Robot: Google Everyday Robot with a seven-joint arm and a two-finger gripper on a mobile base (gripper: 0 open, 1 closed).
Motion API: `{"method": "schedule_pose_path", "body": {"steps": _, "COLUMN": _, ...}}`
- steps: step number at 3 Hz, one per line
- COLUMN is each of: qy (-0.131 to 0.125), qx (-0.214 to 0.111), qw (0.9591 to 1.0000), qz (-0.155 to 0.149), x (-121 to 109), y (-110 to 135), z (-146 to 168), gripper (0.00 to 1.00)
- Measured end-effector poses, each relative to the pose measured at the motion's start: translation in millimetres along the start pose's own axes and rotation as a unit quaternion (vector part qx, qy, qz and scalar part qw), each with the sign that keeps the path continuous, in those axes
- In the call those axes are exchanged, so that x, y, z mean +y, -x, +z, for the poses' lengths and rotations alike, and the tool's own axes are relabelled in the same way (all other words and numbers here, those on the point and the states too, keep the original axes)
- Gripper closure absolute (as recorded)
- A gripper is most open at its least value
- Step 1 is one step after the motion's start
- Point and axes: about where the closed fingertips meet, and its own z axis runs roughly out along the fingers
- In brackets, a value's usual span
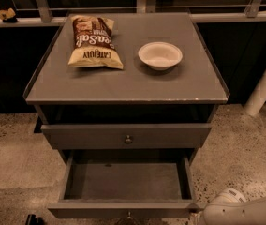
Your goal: Close middle drawer
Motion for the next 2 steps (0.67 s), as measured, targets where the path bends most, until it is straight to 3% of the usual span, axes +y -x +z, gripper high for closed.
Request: {"method": "schedule_pose_path", "body": {"steps": 2, "qy": -0.012, "qx": -0.031, "qw": 0.999, "qz": 0.029, "x": -42.1, "y": 19.0, "z": 12.1, "gripper": 0.0}}
